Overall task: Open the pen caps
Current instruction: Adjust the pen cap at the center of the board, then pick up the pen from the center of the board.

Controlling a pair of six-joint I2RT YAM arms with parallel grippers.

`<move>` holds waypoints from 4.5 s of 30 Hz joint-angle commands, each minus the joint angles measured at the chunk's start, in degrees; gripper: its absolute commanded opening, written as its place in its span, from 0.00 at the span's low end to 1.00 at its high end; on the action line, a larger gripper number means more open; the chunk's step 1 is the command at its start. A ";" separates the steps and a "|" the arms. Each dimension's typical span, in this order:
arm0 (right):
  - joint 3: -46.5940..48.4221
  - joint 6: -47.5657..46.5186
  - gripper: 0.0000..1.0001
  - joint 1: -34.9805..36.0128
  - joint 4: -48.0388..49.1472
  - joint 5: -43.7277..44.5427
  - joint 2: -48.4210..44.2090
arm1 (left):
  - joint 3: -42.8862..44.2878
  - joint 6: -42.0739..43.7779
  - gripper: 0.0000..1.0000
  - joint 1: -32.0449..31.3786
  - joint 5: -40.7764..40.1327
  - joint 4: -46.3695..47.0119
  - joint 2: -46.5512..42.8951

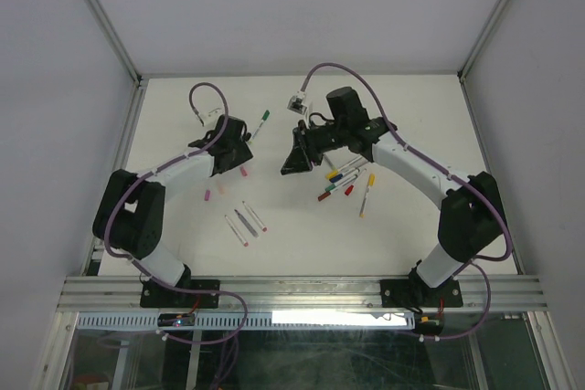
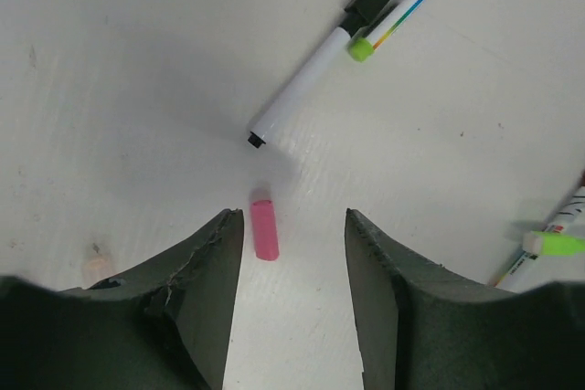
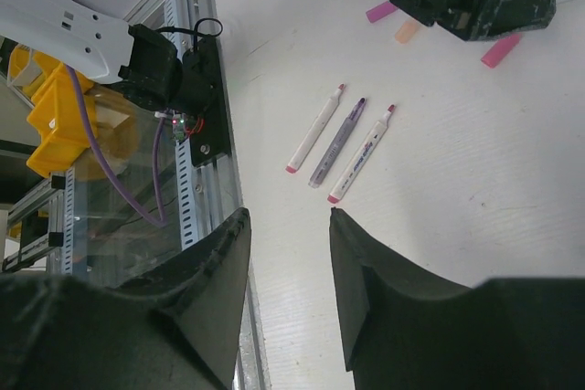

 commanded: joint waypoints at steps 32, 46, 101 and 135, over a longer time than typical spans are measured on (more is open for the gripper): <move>-0.76 1.14 0.43 -0.62 3.83 -2.49 -1.92 | 7.99 -2.38 0.40 -6.35 -12.03 -12.07 3.16; -0.79 1.23 0.43 -0.68 3.90 -2.53 -1.79 | 7.04 -2.44 0.42 -6.03 -13.66 -12.14 5.92; -1.18 1.37 0.43 -1.65 4.34 -3.43 -2.27 | 2.00 -0.39 0.37 -5.58 -13.02 -13.75 -3.97; 0.57 -2.91 0.43 -6.93 0.62 -6.05 0.88 | 21.82 32.74 0.39 6.72 14.06 -2.55 20.67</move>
